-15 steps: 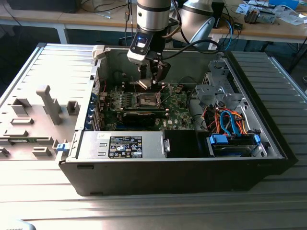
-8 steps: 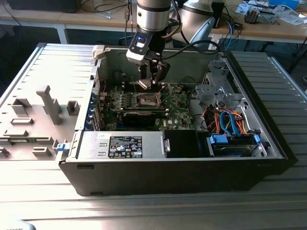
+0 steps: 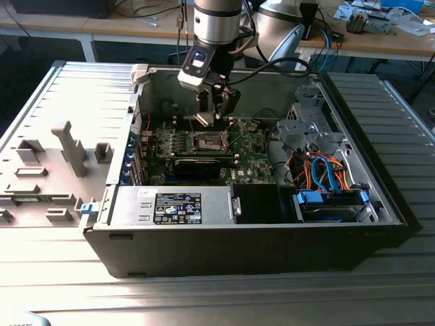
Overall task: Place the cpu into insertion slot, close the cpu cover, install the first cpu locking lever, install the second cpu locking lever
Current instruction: 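Place the cpu into insertion slot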
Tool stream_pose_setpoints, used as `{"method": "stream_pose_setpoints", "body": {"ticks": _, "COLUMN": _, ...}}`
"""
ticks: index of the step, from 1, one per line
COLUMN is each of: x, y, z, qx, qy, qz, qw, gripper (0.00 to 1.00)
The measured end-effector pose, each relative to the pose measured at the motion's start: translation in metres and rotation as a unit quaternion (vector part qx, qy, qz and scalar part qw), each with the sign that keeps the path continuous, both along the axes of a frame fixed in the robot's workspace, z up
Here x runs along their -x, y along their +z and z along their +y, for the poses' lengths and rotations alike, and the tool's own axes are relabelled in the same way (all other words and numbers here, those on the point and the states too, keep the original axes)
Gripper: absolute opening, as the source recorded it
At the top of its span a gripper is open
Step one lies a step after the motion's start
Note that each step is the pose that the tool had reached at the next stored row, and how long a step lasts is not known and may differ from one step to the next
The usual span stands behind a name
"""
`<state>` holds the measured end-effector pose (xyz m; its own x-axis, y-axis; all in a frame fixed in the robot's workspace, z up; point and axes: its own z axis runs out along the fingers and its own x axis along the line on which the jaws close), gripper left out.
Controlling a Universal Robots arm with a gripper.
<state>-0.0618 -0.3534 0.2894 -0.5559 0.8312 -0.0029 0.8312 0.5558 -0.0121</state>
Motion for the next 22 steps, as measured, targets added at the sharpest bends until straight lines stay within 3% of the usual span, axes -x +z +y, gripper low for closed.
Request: {"method": "stream_pose_setpoints", "body": {"ticks": 22, "x": 0.0, "y": -0.0004, "z": 0.0, "qx": 0.0, "qy": -0.029, "qz": 0.0, "qw": 0.99959, "gripper": 0.55}}
